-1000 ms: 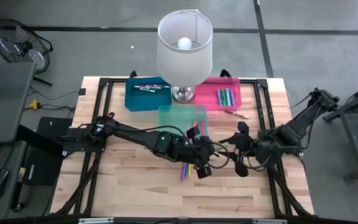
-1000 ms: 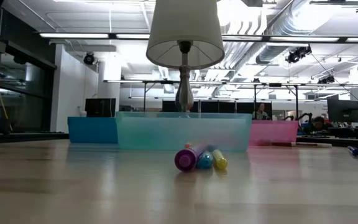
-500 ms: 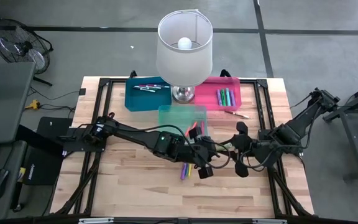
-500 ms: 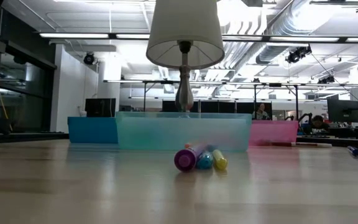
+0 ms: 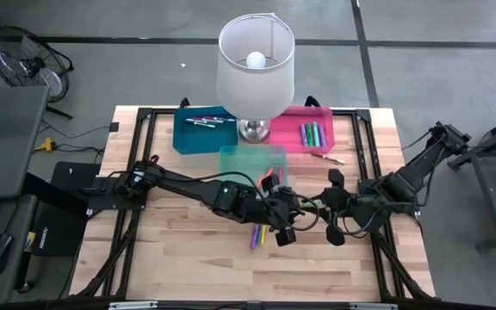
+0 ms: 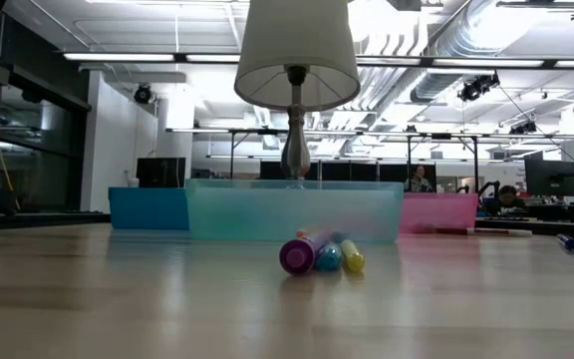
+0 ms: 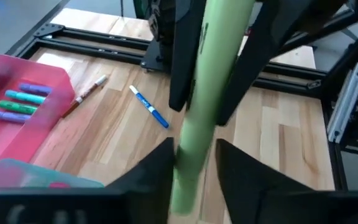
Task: Pick & Place Markers
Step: Put the light green highlighter pen into the red bin
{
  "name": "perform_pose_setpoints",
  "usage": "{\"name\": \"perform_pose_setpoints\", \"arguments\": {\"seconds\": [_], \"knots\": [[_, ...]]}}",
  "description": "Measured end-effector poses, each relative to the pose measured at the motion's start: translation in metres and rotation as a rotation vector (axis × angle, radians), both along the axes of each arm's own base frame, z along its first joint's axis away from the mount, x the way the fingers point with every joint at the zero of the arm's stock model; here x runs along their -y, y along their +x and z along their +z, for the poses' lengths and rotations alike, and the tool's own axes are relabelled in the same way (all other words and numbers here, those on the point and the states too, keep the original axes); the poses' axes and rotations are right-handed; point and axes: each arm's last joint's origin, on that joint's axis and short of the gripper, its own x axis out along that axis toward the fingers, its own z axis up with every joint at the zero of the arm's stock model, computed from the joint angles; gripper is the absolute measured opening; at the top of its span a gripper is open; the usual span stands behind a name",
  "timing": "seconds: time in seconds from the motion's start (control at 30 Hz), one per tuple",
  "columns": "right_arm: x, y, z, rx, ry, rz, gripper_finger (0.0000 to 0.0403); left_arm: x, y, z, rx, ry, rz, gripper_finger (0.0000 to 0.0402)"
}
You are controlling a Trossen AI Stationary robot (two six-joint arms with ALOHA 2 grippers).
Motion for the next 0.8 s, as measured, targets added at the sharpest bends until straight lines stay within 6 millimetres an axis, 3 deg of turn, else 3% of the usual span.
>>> {"name": "perform_pose_setpoints", "arguments": {"seconds": [0.23,0.43,0.8], "knots": [[0.001,0.000,-0.001,0.003,0.008,-0.024,0.0061,0.000,-0.001,0.000,-0.010,0.009,-0.005,0.0185],[0.003,-0.002,-0.004,-0.016,-0.002,-0.064,0.0061,-0.001,-0.005,-0.005,-0.075,0.037,-0.008,0.0191],[0.018,-0.011,-0.020,-0.167,0.008,-0.210,0.0061,-0.011,-0.030,-0.018,-0.338,0.083,0.083,0.0193]]}}
